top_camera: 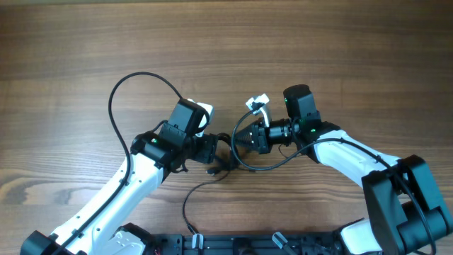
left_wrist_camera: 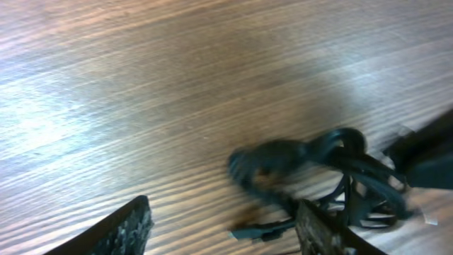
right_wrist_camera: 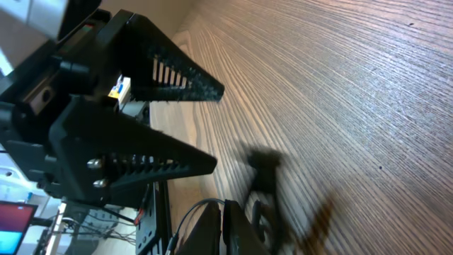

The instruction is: Untangle cables

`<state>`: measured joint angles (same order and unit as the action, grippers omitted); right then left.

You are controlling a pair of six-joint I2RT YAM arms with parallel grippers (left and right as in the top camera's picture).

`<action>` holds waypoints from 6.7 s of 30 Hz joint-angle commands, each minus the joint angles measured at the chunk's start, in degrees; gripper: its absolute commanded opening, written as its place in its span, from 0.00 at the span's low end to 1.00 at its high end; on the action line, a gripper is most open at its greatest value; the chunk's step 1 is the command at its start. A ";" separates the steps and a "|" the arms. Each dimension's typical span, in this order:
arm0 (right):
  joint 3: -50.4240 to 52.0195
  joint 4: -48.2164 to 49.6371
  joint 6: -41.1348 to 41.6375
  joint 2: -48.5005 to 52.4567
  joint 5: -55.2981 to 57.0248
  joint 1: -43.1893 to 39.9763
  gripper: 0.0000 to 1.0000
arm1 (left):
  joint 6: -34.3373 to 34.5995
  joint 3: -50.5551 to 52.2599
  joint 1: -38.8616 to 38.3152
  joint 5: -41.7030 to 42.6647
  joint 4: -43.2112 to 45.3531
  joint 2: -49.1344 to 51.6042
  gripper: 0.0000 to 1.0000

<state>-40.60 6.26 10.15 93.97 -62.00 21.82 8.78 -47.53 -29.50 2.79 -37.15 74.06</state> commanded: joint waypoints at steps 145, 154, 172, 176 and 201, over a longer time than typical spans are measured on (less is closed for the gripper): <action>-0.81 -11.47 24.59 -21.33 25.09 9.97 1.00 | 21.20 -5.84 15.91 12.17 5.27 -9.01 0.04; -0.81 -1.70 30.51 -19.80 33.97 14.73 1.00 | 28.13 -5.79 15.85 12.20 5.53 -9.73 0.04; -0.81 9.20 43.23 -13.44 37.53 21.73 0.53 | 38.23 -5.75 12.92 12.33 3.80 -9.44 0.04; -0.81 9.20 44.09 -13.44 36.20 21.73 0.38 | 43.91 -5.75 12.87 11.89 4.39 -9.44 0.04; -0.81 16.94 62.69 -13.46 17.05 16.11 0.05 | 35.10 -5.73 12.90 -6.75 -2.86 -7.89 0.04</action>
<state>-40.58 20.88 65.45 81.54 -38.48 40.23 49.28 -53.32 -16.95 7.84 -37.56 64.93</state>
